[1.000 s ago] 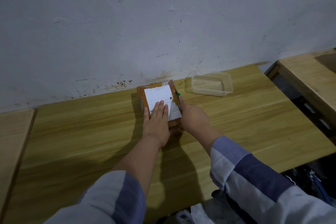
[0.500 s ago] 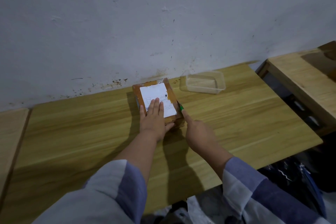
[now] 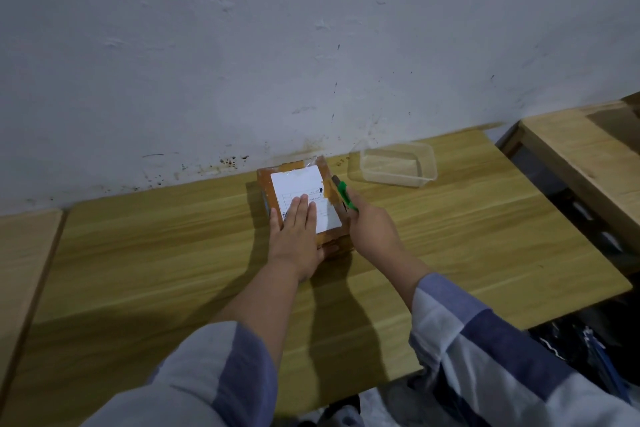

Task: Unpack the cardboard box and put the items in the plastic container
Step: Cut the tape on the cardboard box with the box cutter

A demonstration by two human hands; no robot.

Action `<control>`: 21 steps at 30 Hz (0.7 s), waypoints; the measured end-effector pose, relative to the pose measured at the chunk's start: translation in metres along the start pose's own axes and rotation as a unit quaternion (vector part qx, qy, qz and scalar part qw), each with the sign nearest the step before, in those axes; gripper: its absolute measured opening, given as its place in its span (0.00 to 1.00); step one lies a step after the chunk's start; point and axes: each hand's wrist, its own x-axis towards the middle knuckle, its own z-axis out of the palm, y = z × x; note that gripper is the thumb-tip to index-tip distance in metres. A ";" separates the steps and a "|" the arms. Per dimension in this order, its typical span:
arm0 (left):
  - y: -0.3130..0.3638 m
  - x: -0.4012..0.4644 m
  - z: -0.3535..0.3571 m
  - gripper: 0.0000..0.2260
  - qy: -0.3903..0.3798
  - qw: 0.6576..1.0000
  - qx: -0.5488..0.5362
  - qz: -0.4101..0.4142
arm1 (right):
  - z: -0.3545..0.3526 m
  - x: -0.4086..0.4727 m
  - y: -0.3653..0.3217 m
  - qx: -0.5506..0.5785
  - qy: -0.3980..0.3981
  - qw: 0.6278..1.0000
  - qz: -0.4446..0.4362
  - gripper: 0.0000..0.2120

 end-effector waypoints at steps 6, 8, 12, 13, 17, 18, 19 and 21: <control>-0.002 0.003 0.002 0.39 0.002 1.000 0.003 0.001 | 0.003 0.011 -0.003 0.016 0.013 1.000 0.011 0.25; -0.002 0.002 0.002 0.39 0.002 1.000 0.004 0.002 | 0.006 0.013 -0.002 0.035 0.016 0.999 0.018 0.25; -0.001 0.001 0.001 0.39 0.004 1.000 0.008 0.003 | 0.007 0.015 -0.001 0.058 0.019 0.998 0.018 0.23; -0.001 0.001 0.001 0.39 0.004 1.000 0.007 0.003 | 0.006 0.016 -0.001 0.062 0.018 0.998 0.017 0.23; 0.000 0.000 0.000 0.38 0.003 1.000 0.006 0.006 | 0.005 0.019 0.004 0.108 0.018 0.994 0.026 0.22; -0.001 0.000 -0.001 0.38 0.003 1.000 0.009 0.007 | 0.005 0.019 0.006 0.112 0.019 0.993 0.027 0.22; 0.000 -0.001 -0.002 0.38 0.003 1.000 0.011 0.008 | 0.004 0.020 0.006 0.110 0.019 0.993 0.026 0.22; 0.000 -0.001 -0.003 0.37 0.005 1.000 0.012 0.010 | 0.003 0.021 0.005 0.091 0.015 0.995 0.025 0.23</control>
